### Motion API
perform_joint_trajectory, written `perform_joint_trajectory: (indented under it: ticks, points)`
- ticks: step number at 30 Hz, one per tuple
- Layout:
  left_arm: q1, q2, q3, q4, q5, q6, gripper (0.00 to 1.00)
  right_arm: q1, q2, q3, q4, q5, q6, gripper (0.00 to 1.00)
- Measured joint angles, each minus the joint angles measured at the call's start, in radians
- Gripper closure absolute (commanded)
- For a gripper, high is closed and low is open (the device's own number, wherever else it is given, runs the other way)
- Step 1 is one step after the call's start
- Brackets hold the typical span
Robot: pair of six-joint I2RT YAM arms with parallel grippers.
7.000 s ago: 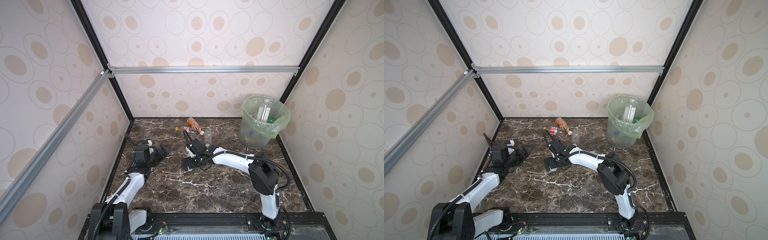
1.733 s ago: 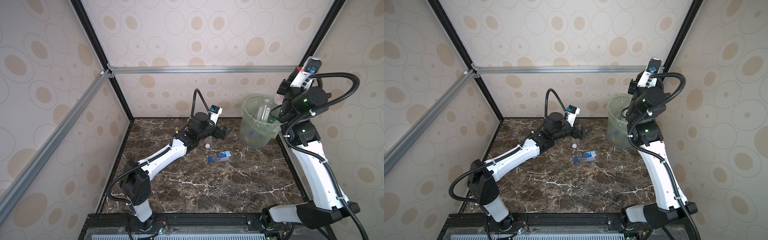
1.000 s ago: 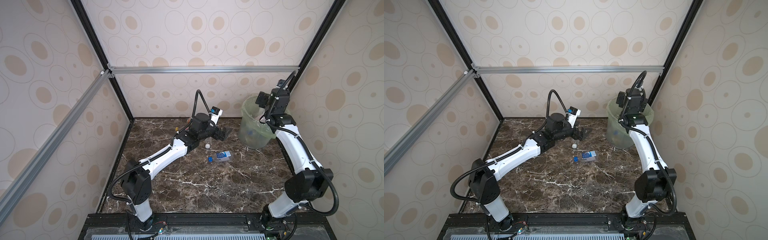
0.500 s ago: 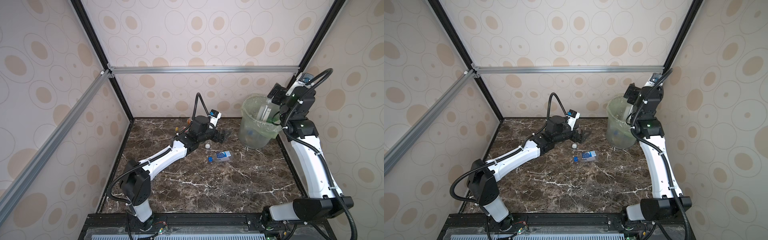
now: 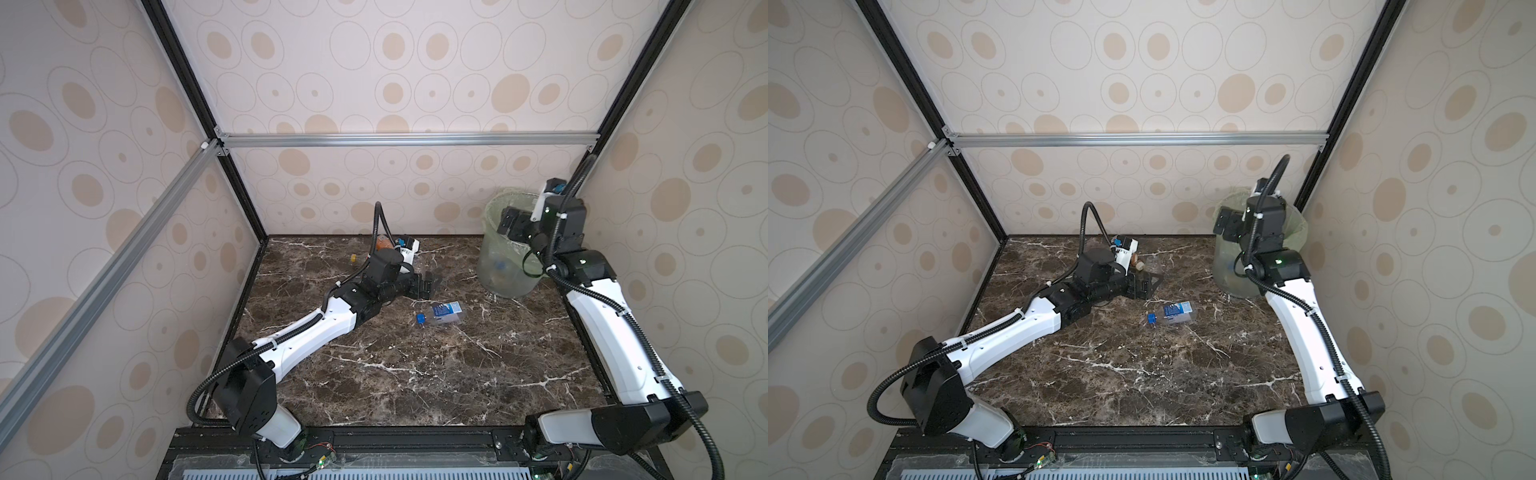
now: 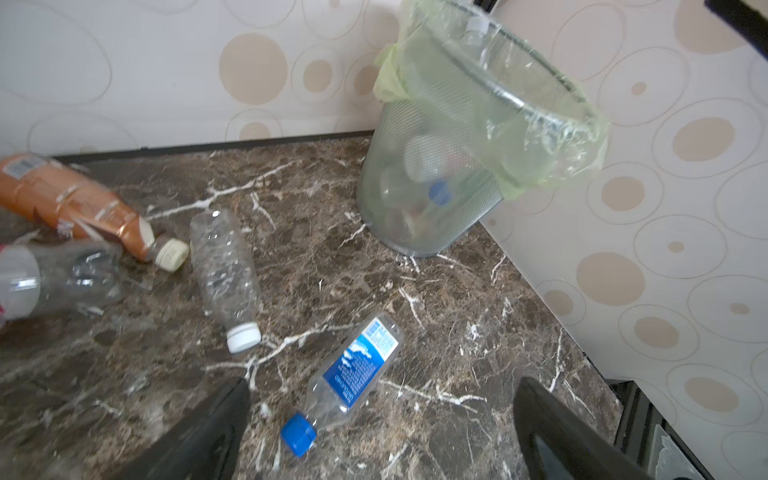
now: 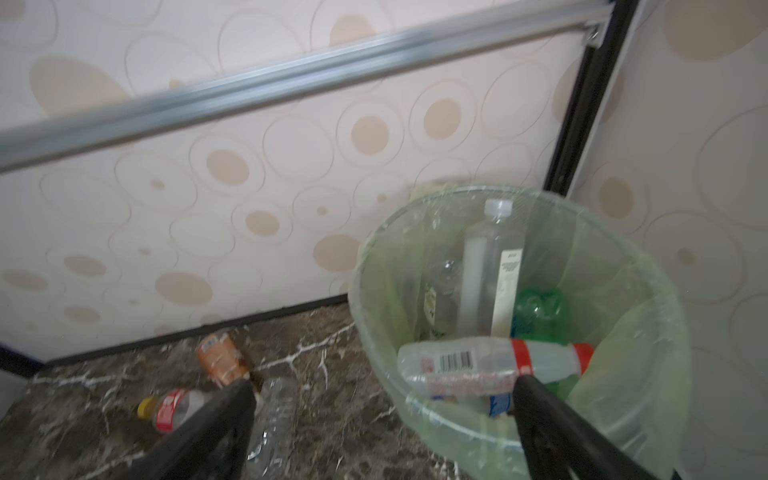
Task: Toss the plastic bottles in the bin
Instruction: 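Lower the left gripper to the blue-capped water bottle while the right lowers beside the wastebasket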
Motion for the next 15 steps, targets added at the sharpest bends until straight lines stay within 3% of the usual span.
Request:
perform_joint_trajectory:
  ticks: [6, 15]
  points:
    - [0.018, -0.003, -0.067, -0.058, 0.005, -0.011, 0.01, 0.137, -0.035, -0.186, -0.037, -0.012, 0.038, 0.0]
    - [0.017, 0.179, 0.005, -0.163, 0.04, 0.114, 0.01, 0.14, -0.073, -0.407, -0.077, -0.021, 0.109, 0.0]
